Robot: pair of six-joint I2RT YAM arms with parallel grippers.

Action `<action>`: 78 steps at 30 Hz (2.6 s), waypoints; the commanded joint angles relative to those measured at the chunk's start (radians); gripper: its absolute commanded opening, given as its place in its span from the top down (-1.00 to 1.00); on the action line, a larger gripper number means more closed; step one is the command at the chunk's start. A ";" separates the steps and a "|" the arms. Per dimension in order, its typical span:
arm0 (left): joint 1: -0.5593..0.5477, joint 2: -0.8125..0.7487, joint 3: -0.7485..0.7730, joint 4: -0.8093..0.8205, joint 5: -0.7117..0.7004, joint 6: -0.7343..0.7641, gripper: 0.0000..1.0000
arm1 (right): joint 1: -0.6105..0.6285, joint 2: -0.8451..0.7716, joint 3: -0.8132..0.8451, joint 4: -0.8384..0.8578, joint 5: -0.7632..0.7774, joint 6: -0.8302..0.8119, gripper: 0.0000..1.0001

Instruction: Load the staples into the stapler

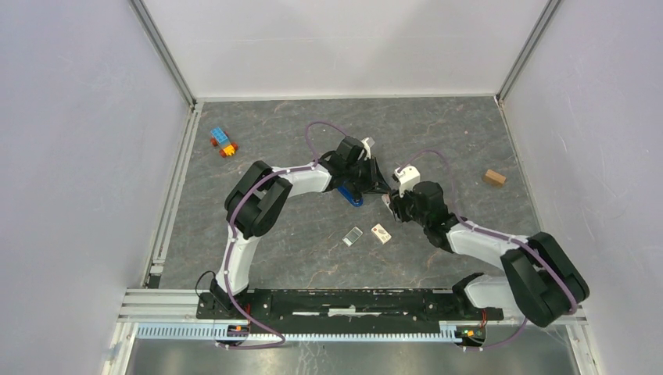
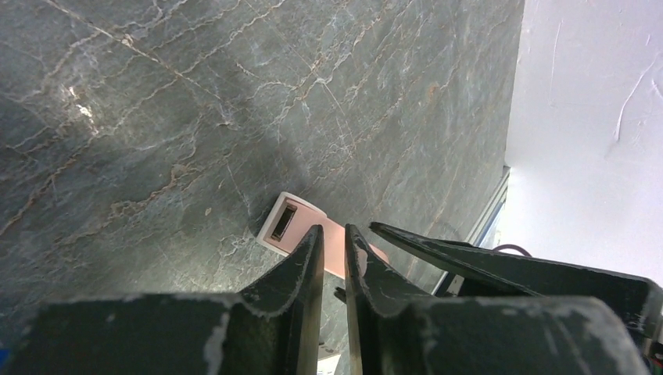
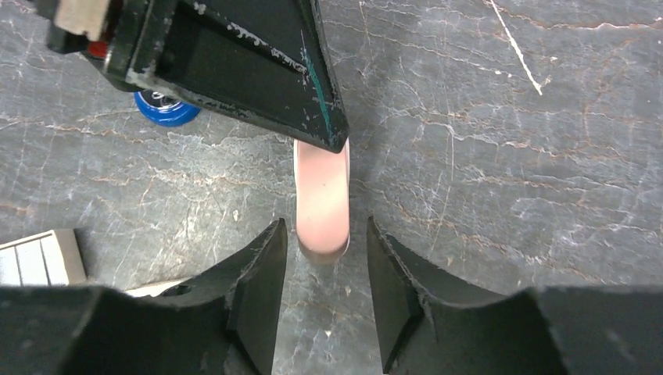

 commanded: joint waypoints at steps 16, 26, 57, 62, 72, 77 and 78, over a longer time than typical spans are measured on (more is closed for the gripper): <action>-0.024 -0.043 0.053 -0.157 -0.111 0.086 0.45 | -0.050 -0.051 0.143 -0.225 -0.070 0.116 0.23; -0.040 -0.026 0.063 -0.158 -0.097 0.088 0.46 | -0.052 -0.035 0.105 -0.249 -0.061 0.146 0.34; 0.012 -0.072 0.289 -0.348 -0.108 0.182 0.39 | -0.060 -0.097 0.207 -0.354 -0.049 0.144 0.24; 0.058 -0.210 0.387 -0.520 -0.199 0.291 0.21 | -0.066 -0.182 0.366 -0.526 -0.004 0.115 -0.07; 0.116 -0.866 0.070 -0.715 -0.388 0.477 -1.00 | -0.066 -0.551 0.394 -0.756 0.098 0.181 -0.96; 0.115 -1.165 -0.140 -0.727 -0.430 0.464 -1.00 | -0.066 -0.680 0.336 -0.809 0.138 0.240 -0.96; 0.115 -1.230 -0.190 -0.731 -0.436 0.458 -1.00 | -0.066 -0.696 0.332 -0.827 0.160 0.257 -0.96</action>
